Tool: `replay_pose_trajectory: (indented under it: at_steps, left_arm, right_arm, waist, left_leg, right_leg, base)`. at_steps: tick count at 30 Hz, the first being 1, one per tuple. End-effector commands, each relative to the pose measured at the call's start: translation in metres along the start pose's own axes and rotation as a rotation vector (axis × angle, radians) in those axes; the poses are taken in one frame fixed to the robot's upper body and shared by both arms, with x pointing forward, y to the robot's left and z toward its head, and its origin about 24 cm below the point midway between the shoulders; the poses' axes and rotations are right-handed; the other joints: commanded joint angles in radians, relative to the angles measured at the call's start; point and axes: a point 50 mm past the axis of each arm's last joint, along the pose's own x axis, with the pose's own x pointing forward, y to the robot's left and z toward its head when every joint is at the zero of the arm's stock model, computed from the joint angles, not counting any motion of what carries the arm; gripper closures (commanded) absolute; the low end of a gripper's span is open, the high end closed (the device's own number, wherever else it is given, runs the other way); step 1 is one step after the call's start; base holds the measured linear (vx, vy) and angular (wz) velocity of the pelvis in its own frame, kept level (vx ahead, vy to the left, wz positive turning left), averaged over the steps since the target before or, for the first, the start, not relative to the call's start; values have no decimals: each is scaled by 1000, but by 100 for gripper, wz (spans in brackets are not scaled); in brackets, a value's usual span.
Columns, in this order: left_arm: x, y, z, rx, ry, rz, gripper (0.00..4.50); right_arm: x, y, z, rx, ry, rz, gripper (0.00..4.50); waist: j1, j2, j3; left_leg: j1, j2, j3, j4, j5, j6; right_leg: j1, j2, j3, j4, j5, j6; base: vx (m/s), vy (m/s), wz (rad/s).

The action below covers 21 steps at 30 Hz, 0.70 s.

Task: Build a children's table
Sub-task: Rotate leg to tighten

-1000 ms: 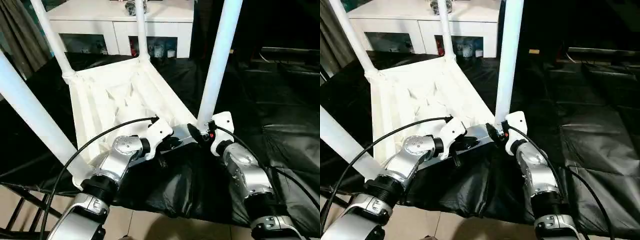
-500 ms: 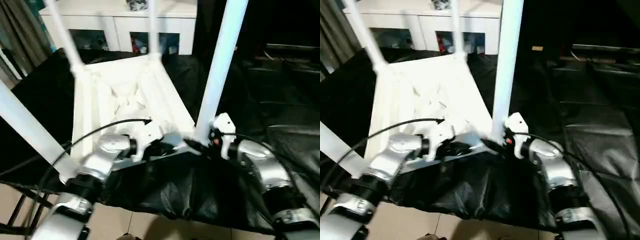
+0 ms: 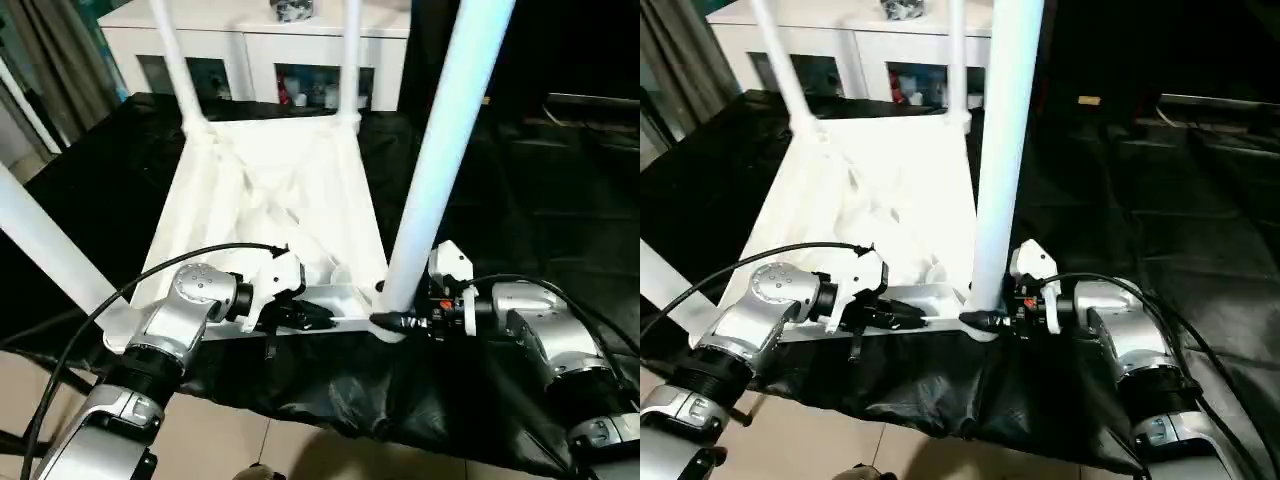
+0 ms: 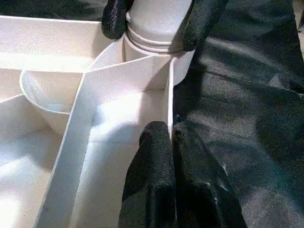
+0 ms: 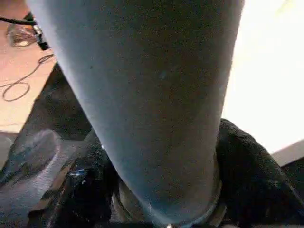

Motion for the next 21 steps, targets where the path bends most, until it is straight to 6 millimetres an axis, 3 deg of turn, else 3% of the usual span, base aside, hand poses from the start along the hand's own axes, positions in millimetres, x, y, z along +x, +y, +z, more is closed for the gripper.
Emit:
replay_pose_trajectory:
  at_steps: [1,6,8,10,11,13,14,21]
  left_arm:
    - [1,2,7,23,-29,3,450]
    - [3,4,8,21,-37,44,450]
    - [12,11,10,15,-42,162,450]
    - [26,12,16,-1,-58,249,450]
    - [30,11,17,-4,-63,264,450]
    - [38,11,20,-12,-74,288,450]
    - [50,8,26,-22,-88,313,450]
    - [85,-1,40,-15,-100,348,450]
  right_arm:
    - [12,13,-7,25,17,111,192]
    - [16,13,-7,34,-9,72,192]
    - [27,2,-7,37,-46,-161,193]
    - [38,-8,-10,78,-71,-423,194]
    - [41,-9,-10,89,-82,-466,195]
    - [46,-10,-10,113,-103,-525,195]
    - [55,-10,-9,143,-120,-609,195]
    - [81,-16,-2,238,-128,-884,195]
  waist:
    - [0,-19,-65]
    - [2,-22,-66]
    - [0,-23,-62]
    - [-13,-26,-55]
    - [-22,-23,-51]
    - [-35,-25,-50]
    - [-39,-20,-47]
    - [-56,-19,-51]
  left_leg:
    - [16,57,-11,-59,-132,115]
    - [15,56,-11,-59,-128,113]
    - [14,57,-11,-61,-132,106]
    - [19,52,-14,-70,-204,54]
    - [20,53,-17,-76,-238,29]
    - [24,50,-20,-79,-288,9]
    - [26,50,-21,-81,-309,4]
    - [21,43,-20,-80,-290,11]
  right_leg:
    - [53,-70,42,-56,-122,-258]
    - [53,-71,42,-56,-129,-252]
    - [50,-71,43,-59,-148,-245]
    - [46,-73,42,-73,-275,-219]
    - [46,-73,43,-78,-333,-199]
    - [43,-72,44,-86,-392,-177]
    - [42,-71,45,-89,-406,-170]
    - [44,-69,48,-91,-361,-167]
  base:
    - [0,0,0]
    - [0,0,0]
    - [0,0,0]
    - [0,0,0]
    - [0,0,0]
    - [0,0,0]
    - [0,0,0]
    - [0,0,0]
